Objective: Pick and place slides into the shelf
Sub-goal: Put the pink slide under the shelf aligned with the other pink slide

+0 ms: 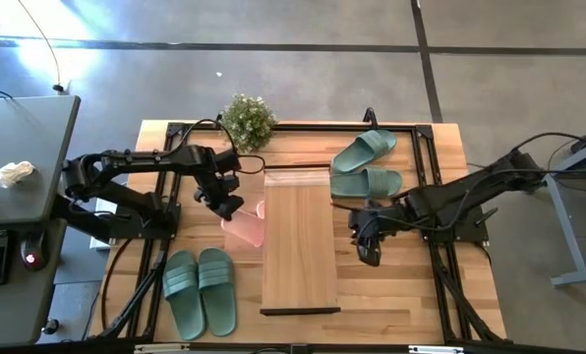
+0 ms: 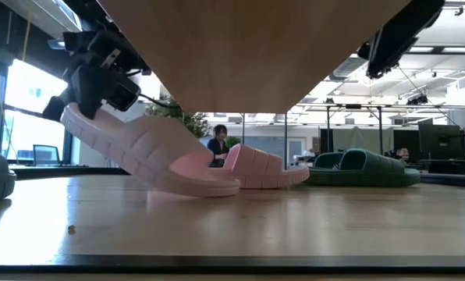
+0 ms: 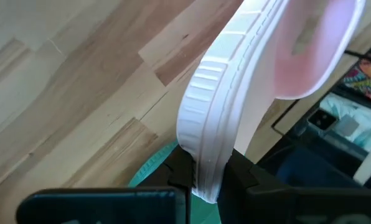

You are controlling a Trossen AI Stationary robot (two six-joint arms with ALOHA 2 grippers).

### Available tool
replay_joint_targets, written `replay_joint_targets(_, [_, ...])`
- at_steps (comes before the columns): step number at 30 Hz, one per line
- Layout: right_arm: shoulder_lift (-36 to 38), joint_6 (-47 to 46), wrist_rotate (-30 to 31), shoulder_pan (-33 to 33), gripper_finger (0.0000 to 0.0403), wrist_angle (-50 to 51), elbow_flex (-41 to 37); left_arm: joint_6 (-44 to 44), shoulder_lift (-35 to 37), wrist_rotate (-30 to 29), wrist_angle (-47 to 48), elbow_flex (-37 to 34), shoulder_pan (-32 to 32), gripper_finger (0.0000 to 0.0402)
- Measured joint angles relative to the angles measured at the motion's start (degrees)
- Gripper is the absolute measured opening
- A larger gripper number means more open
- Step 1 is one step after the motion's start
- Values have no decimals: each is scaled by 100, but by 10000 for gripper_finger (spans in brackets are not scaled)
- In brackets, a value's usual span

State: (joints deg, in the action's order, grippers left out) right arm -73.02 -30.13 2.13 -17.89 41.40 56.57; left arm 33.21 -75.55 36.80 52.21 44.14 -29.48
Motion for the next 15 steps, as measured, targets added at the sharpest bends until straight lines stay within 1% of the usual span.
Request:
replay_joint_targets(3, [-145,119,81,51,48,-5,7,336,0,-135,-156,0,84,27])
replay_joint_targets(7, [-355,346,-1,163,28,-32,123,789,0,-359,-326,0,236,27])
replay_joint_targets(11, [-509,446,-73,219,24,-9,121,1340,-8,-804,-517,0,499,27])
replay_joint_targets(15, [-546,516,-28,219,23,-99,121,1834,-105,-1053,-1029,2,785,31])
